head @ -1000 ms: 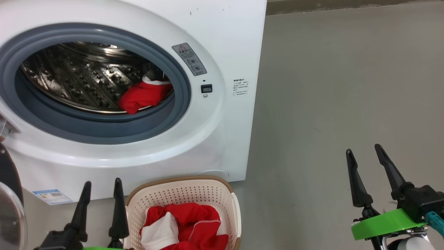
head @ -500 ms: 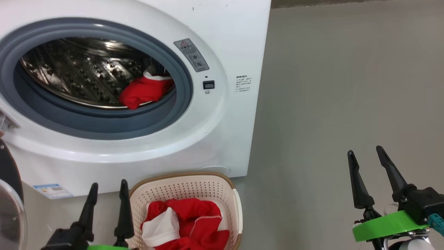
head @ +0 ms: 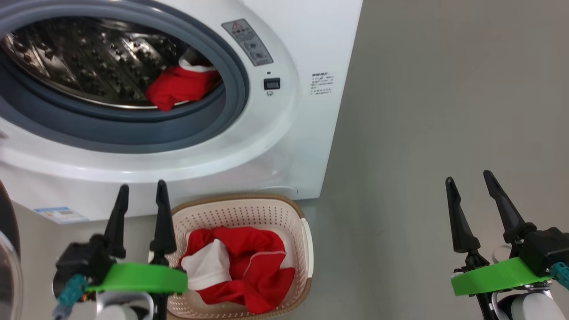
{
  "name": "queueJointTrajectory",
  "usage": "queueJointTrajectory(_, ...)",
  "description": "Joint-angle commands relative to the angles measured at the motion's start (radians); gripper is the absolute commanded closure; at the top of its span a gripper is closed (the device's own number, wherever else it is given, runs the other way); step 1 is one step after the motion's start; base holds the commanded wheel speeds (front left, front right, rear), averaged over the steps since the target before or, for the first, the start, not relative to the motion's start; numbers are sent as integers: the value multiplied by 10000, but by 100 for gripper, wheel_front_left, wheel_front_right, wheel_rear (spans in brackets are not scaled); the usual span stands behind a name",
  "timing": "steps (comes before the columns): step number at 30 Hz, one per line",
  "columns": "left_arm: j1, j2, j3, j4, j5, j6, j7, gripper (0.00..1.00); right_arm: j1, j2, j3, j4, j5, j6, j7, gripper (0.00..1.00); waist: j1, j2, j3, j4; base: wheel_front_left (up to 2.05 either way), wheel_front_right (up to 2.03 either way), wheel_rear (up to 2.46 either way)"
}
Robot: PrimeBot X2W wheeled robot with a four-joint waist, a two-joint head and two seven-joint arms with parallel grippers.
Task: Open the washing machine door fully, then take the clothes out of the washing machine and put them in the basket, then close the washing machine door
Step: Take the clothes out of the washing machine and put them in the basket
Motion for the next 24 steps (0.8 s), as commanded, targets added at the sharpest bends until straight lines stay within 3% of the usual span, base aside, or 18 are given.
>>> queueJointTrajectory(1, -517, 100, 277, -95, -99, 40, -89, 0, -328, -83, 236, -293, -68, 48, -65, 0, 0, -1, 390, 55, 0, 0, 0)
queueJointTrajectory(9, -2691, 169, 500, 1042, -202, -190, -89, 0, -842, -83, 396, -354, -75, 48, -65, 0, 0, -1, 1433, 11, 0, 0, 0)
queueJointTrajectory(18, -5127, 782, 805, 2630, 191, -459, -90, 0, -1446, -83, 630, -464, 34, 48, -65, 0, 0, -1, 2477, -329, 0, 0, 0)
queueJointTrajectory(24, -6596, 1141, 1057, 3803, -101, -781, -27, 0, -1742, -83, 676, -624, -115, 48, -65, 0, 0, -1, 3180, -563, 0, 0, 0)
